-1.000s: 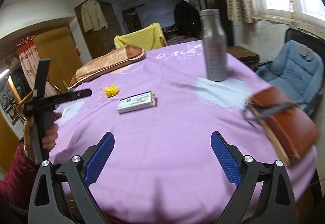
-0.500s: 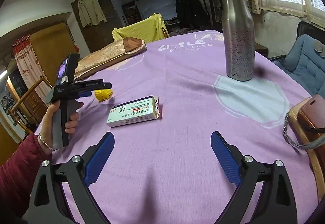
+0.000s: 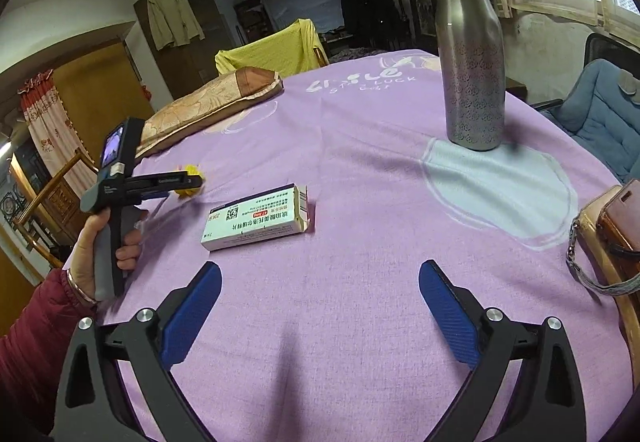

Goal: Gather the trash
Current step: 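Grasp the yellow mesh net with the left gripper while the right gripper grasps the white medicine box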

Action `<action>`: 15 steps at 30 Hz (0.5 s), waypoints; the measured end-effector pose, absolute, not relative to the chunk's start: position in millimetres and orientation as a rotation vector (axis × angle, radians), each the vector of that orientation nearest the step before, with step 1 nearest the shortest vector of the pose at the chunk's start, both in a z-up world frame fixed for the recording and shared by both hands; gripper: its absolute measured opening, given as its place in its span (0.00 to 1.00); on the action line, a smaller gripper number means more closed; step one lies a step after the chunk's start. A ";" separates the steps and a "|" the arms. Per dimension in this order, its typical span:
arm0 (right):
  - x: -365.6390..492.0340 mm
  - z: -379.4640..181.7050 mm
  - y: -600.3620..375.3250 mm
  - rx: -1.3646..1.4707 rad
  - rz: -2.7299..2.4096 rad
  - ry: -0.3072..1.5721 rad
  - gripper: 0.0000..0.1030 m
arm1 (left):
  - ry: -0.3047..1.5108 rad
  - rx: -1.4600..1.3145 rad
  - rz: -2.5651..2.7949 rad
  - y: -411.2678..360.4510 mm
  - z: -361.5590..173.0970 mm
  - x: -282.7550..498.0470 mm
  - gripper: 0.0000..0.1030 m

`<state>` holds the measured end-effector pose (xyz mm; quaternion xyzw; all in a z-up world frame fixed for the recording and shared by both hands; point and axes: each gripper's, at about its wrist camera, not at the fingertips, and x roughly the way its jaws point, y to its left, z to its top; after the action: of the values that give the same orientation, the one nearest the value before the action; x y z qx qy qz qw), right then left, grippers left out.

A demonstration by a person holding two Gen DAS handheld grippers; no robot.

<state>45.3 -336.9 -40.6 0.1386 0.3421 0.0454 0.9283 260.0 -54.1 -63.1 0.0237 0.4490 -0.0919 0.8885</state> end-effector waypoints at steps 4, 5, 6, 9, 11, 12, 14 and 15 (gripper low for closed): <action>47.8 -43.3 -338.5 0.298 0.103 0.713 0.94 | 0.929 -0.010 -0.237 -33.9 -54.1 241.7 0.46; 47.8 -43.8 -339.2 0.302 0.105 0.715 0.94 | 0.925 -0.016 -0.242 -30.1 -51.7 235.5 0.46; 47.7 -44.2 -340.1 0.307 0.107 0.715 0.94 | 0.917 -0.017 -0.243 -24.4 -48.8 226.7 0.46; 46.4 -44.8 -340.7 0.310 0.113 0.711 0.94 | 0.891 -0.011 -0.250 -10.5 -42.4 194.1 0.46; 46.4 -44.9 -338.8 0.302 0.117 0.712 0.94 | 0.883 -0.010 -0.264 -3.3 -41.1 171.0 0.46; 46.7 -44.9 -337.8 0.296 0.120 0.714 0.94 | 0.880 -0.006 -0.275 -1.0 -40.9 160.3 0.46; 46.4 -45.0 -336.7 0.290 0.122 0.717 0.94 | 0.868 0.002 -0.293 3.5 -40.6 141.3 0.46; 46.3 -45.1 -335.8 0.287 0.122 0.719 0.94 | 0.871 0.006 -0.299 4.7 -41.6 136.5 0.47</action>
<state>46.3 -335.8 -45.1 0.1398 0.3504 0.0593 0.9242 136.5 4.7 -41.6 0.0028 0.4205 -0.1442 0.8958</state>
